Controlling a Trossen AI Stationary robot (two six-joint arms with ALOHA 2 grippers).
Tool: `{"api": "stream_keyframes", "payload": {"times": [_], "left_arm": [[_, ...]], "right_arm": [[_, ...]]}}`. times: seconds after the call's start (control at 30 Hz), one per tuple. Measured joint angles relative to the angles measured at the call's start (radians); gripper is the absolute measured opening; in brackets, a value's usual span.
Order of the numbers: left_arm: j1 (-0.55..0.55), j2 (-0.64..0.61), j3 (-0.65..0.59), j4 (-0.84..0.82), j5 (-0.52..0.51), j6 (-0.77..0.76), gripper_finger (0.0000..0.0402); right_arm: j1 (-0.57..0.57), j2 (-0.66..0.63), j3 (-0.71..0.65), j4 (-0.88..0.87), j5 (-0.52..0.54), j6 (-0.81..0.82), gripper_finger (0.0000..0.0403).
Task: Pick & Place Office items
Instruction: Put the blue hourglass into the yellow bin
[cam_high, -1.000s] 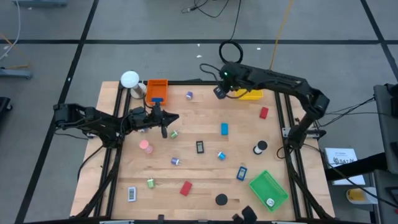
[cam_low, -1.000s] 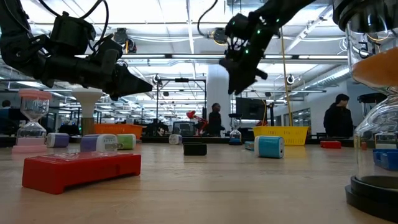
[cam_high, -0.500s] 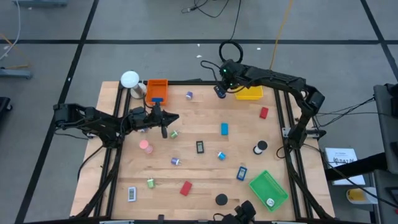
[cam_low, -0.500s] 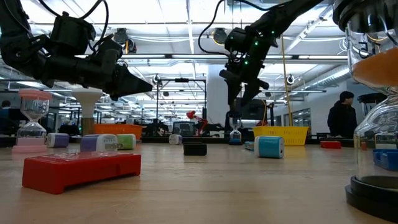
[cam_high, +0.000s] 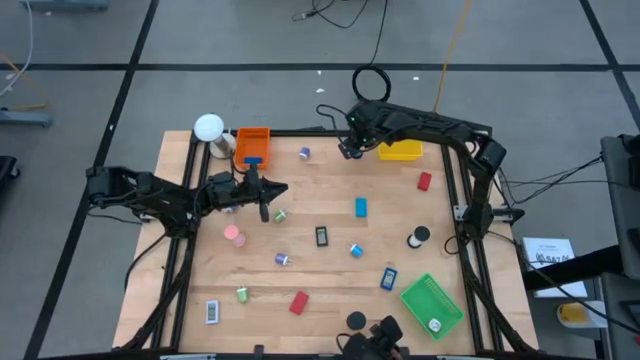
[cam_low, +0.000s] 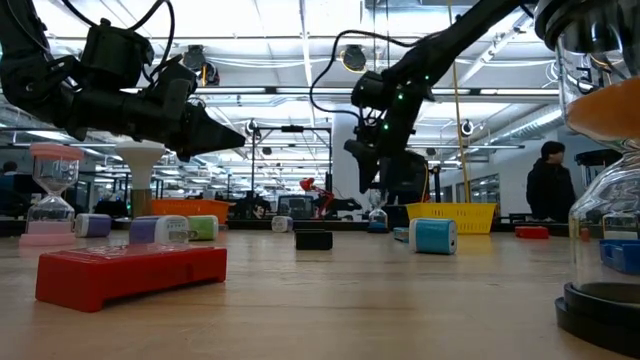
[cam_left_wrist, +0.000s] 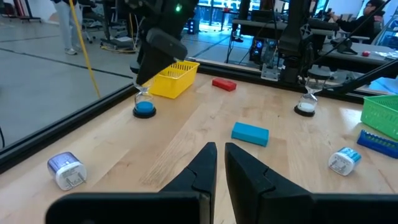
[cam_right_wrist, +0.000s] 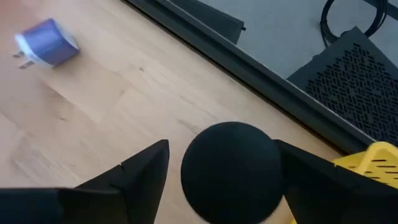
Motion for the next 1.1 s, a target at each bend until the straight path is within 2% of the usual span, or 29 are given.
{"api": "stream_keyframes", "payload": {"times": [0.3, 0.4, 0.53, 0.7, 0.9, 1.1], "left_arm": [[0.0, 0.0, 0.0, 0.0, 0.0, 0.0, 0.0037], [0.0, 0.0, 0.0, 0.0, 0.0, 0.0, 0.0037], [0.0, 0.0, 0.0, 0.0, 0.0, -0.001, 0.0037], [0.0, 0.0, 0.0, 0.0, 0.0, -0.001, 0.0037], [0.0, 0.0, 0.0, 0.0, 0.0, -0.001, 0.0037], [0.0, 0.0, 0.0, 0.0, 0.0, -0.001, 0.0037]], "right_arm": [[0.0, 0.015, 0.0, 0.025, 0.005, 0.008, 0.0202], [0.0, -0.007, 0.0, -0.004, 0.004, 0.007, 0.0202], [-0.001, -0.091, 0.0, -0.086, 0.001, -0.01, 0.0203], [-0.017, -0.254, 0.0, -0.202, 0.004, -0.022, 0.0205], [-0.077, -0.439, 0.0, -0.322, 0.054, 0.002, 0.0202], [-0.164, -0.522, 0.0, -0.447, 0.053, 0.008, 0.0208]]}}
